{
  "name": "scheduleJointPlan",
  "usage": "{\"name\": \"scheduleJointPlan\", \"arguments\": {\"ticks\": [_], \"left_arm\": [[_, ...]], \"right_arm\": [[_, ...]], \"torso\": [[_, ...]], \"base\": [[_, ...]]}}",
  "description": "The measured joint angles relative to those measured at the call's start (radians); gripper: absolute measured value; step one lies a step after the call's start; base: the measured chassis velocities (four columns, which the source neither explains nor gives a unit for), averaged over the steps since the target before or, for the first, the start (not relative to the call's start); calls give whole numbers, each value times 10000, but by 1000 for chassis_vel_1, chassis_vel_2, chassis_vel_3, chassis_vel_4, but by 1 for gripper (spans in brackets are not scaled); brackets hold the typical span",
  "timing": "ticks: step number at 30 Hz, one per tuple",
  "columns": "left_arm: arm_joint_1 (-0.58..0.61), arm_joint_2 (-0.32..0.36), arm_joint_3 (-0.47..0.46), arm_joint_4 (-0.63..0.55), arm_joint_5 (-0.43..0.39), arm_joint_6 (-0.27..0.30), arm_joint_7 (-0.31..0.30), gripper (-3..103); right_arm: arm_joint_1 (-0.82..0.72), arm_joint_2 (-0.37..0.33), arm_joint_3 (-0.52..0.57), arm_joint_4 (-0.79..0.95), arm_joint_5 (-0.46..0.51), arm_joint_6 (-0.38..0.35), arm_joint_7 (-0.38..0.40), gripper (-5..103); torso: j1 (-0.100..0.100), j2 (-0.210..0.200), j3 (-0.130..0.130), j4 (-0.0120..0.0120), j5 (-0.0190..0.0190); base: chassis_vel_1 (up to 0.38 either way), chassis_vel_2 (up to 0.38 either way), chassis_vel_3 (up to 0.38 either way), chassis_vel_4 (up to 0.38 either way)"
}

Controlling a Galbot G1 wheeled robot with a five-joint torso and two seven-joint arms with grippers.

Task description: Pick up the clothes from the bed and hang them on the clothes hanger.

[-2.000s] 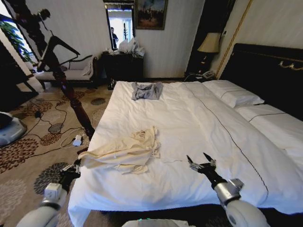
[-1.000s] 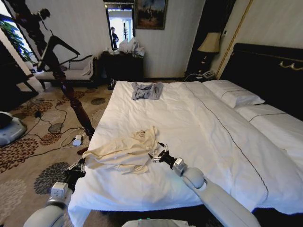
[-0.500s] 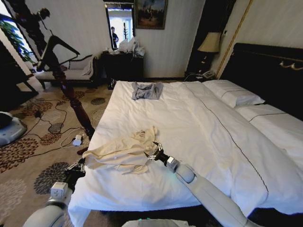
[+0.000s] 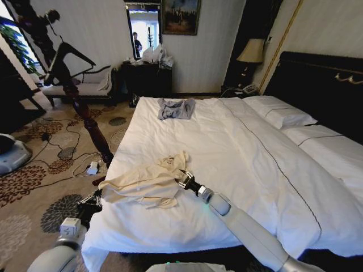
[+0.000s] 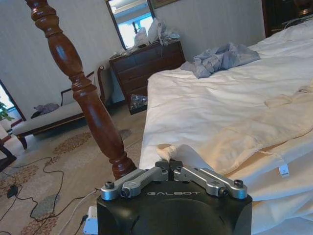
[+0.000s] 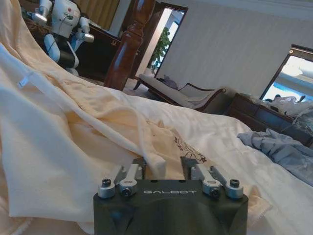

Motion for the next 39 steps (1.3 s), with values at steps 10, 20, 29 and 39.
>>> {"name": "scheduleJointPlan", "arguments": {"ticks": [10,20,29,39], "left_arm": [[-21,-17,55,28,-32,-3,-8,0],[-304,88,179,-121,-199,-6,-79,0],[-2366,1386,655,-165,-1415,257,-398,0],[-3369,3207,-466,-736,-3047,456,-490,0]], "right_arm": [[65,2,-140,-39,96,12,-40,3],[41,-165,-94,665,961,-395,149,0],[735,-490,452,1861,3670,-1618,1099,0],[3072,-903,400,2919,6115,-2676,2137,0]], "torso": [[0,0,0,0,0],[0,1,0,1,1],[1,1,0,-2,-3],[1,1,1,6,-4]], "base": [[0,0,0,0],[0,0,0,0],[0,0,0,0],[0,0,0,0]]}}
